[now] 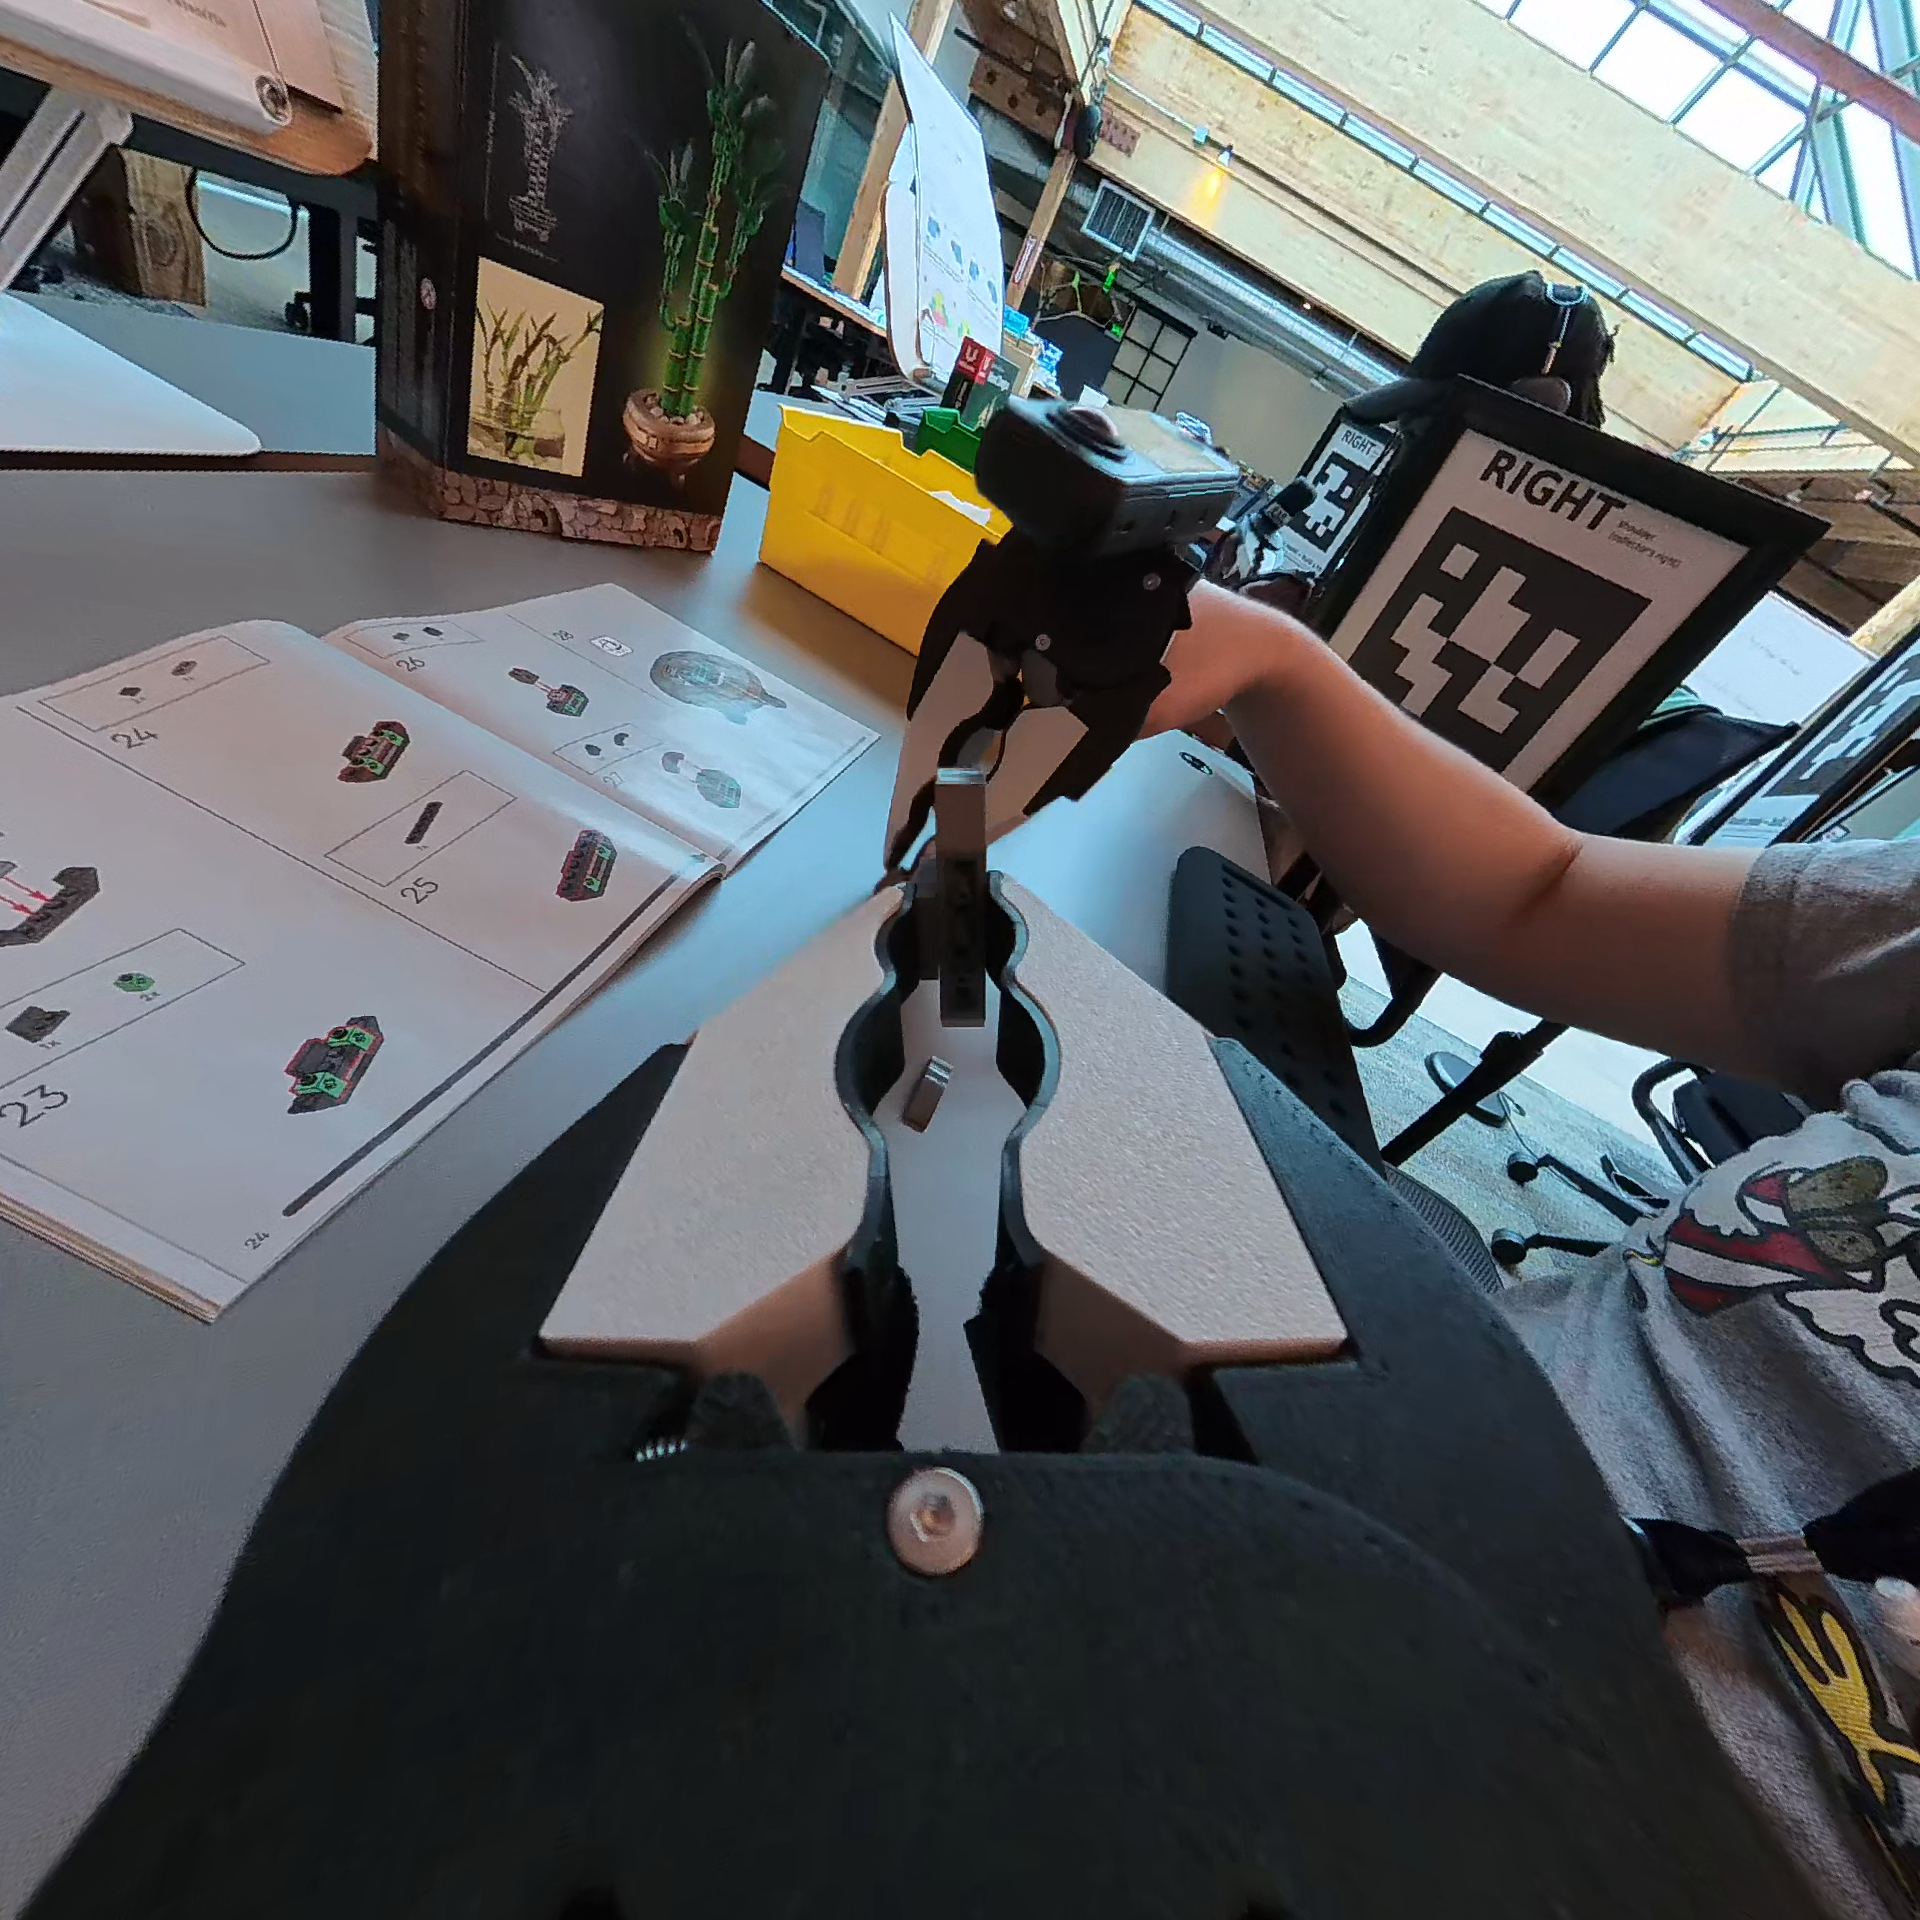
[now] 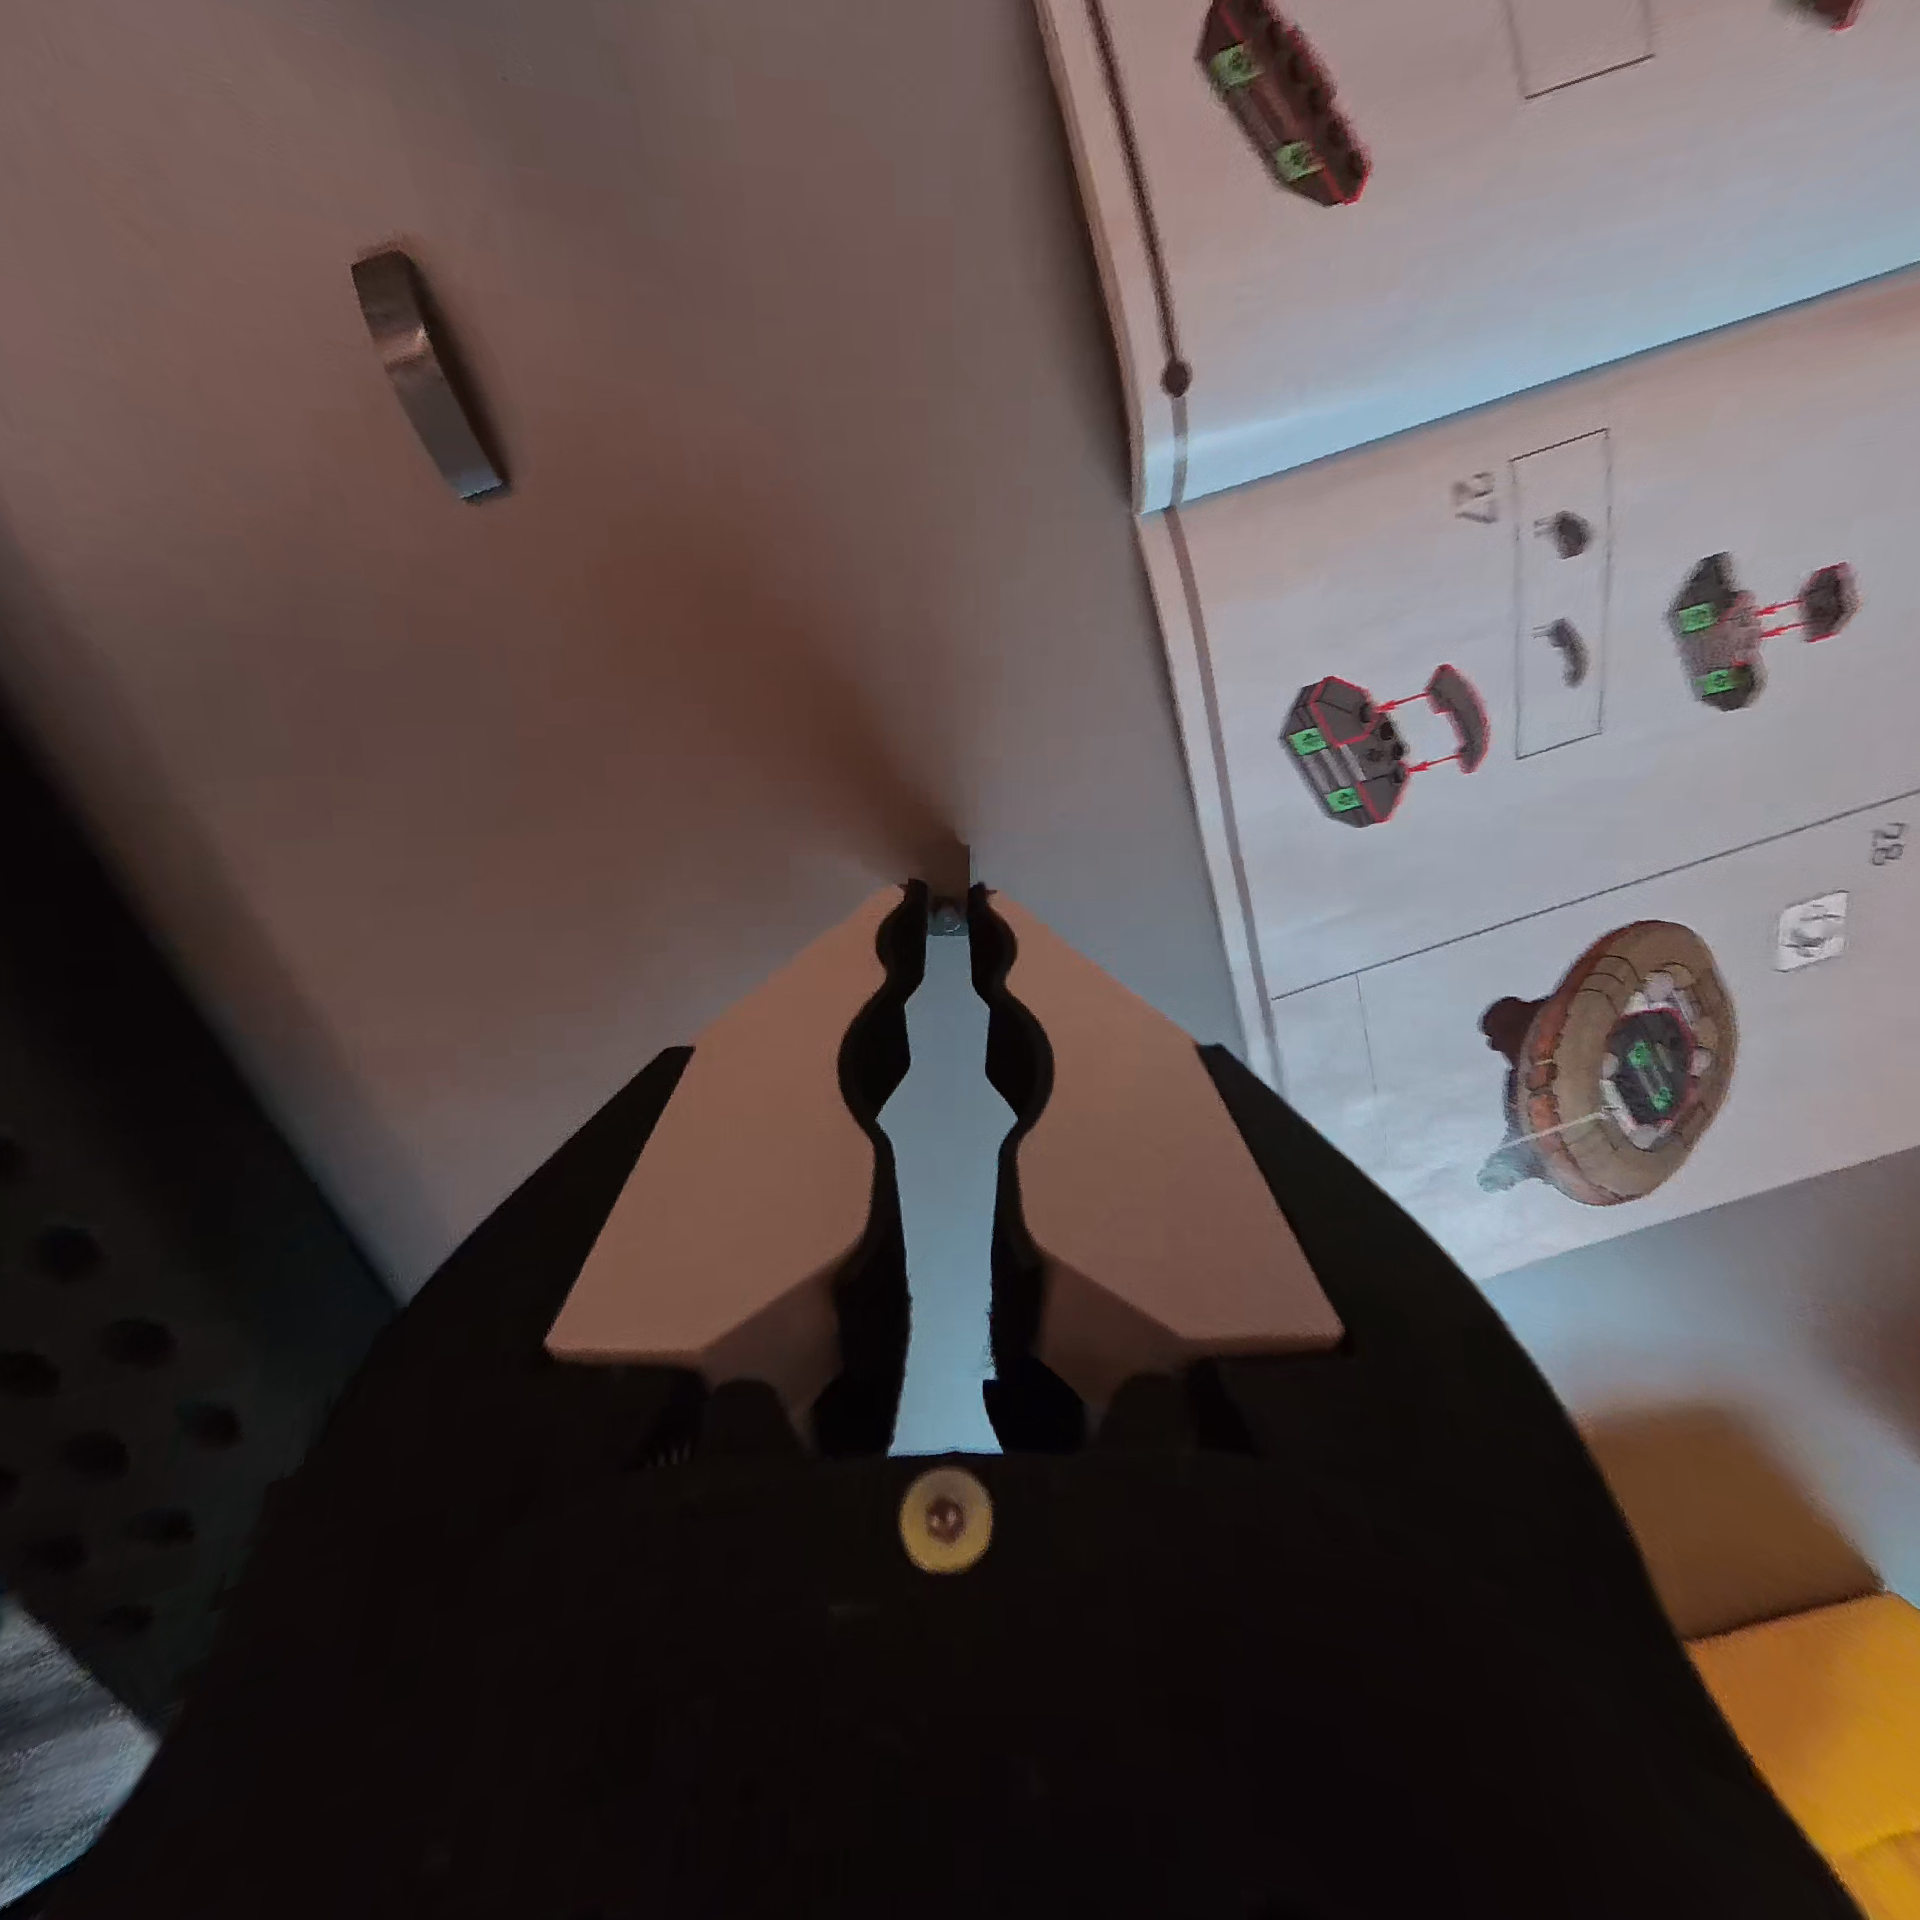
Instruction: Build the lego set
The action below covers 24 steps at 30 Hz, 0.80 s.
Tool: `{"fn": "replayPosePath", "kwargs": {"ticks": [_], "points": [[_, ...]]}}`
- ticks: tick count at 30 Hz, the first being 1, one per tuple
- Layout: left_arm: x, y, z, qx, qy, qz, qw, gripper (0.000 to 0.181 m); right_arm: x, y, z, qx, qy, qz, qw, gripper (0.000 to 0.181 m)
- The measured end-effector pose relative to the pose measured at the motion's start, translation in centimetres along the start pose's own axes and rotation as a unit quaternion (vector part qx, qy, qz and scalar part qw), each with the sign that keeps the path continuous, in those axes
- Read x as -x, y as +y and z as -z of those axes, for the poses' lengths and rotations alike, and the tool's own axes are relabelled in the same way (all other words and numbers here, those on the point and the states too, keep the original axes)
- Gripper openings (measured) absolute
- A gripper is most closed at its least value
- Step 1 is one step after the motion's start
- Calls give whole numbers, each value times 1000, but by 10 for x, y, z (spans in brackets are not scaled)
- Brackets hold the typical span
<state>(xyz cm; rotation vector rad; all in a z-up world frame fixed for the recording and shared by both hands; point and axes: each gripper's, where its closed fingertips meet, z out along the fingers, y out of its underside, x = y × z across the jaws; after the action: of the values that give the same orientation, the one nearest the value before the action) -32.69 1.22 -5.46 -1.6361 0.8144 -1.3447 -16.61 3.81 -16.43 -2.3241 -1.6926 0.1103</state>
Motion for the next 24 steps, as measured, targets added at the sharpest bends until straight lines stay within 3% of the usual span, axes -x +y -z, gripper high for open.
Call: {"fn": "replayPosePath", "kwargs": {"ticks": [1, 3, 5, 7, 9, 11, 12, 14, 18, 24], "points": [[0, 0, 0, 1, -1, -1, 1000, 9, 0, -3, 4, -11, 3, 5, 1000, 6], [-2, -2, 1, -6, 4, 0, 1000, 9, 4, -22, 27, -80, -6, -4, 997, 6], [-7, -7, 1, -19, 22, 11, 1000, 9, 1, -63, 69, -231, -4, -28, 973, 6], [-11, -10, 1, -28, 37, 25, 999, 9, -1, -103, 119, -418, -36, -73, 905, 6], [-11, -9, 0, -25, 40, 35, 998, 9, 5, -127, 154, -564, -139, -129, 804, 6], [-10, -6, 0, -16, 41, 44, 998, 9, 12, -141, 155, -615, -251, -178, 726, 5], [-10, -4, -1, -13, 42, 49, 998, 9, 17, -146, 146, -611, -295, -198, 707, 6], [-12, -4, -1, -13, 54, 63, 996, 9, 26, -158, 132, -602, -331, -217, 693, 6], [-15, -6, 0, -16, 76, 90, 993, 9, 41, -172, 116, -579, -310, -194, 729, 6], [-12, -3, 0, -12, 86, 127, 988, 9, 53, -179, 102, -563, -330, -202, 730, 6]]}}
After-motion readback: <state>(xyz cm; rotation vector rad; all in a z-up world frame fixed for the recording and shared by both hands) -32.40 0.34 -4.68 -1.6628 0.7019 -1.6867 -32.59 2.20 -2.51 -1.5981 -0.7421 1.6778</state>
